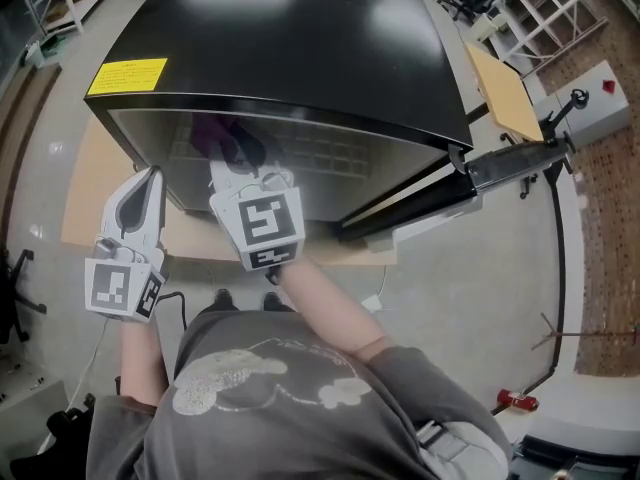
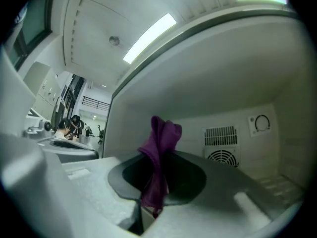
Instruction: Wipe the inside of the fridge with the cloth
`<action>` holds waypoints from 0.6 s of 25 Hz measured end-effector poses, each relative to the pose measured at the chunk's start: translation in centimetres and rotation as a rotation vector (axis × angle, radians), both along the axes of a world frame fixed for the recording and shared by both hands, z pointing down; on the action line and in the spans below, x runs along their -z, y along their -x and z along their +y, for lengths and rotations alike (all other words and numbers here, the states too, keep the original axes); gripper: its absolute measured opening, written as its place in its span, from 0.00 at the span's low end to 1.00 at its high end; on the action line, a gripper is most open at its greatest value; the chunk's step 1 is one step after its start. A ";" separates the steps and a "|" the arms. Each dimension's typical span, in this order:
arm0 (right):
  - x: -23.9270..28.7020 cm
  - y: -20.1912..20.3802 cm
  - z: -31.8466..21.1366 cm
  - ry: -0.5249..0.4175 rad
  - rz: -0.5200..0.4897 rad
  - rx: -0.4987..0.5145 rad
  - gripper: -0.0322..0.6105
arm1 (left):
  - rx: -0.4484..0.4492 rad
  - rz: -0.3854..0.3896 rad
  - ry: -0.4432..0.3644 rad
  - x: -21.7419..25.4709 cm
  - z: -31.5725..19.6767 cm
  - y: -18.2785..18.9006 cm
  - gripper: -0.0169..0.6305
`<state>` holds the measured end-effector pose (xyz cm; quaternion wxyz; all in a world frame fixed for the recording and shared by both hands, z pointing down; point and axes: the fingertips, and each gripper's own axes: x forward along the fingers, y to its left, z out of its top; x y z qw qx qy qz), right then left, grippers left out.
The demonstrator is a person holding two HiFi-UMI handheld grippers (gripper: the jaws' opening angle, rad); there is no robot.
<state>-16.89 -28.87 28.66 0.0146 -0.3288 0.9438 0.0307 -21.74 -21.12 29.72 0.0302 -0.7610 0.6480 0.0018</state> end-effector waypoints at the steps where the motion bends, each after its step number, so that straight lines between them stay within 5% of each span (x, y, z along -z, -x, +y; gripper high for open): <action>1: 0.1 0.5 -0.3 -0.001 0.006 -0.005 0.11 | -0.006 0.004 0.000 -0.1 0.1 0.2 0.05; 15: -1.8 6.2 -4.9 0.020 0.173 -0.072 0.11 | -0.072 0.021 -0.015 0.3 0.4 2.1 0.05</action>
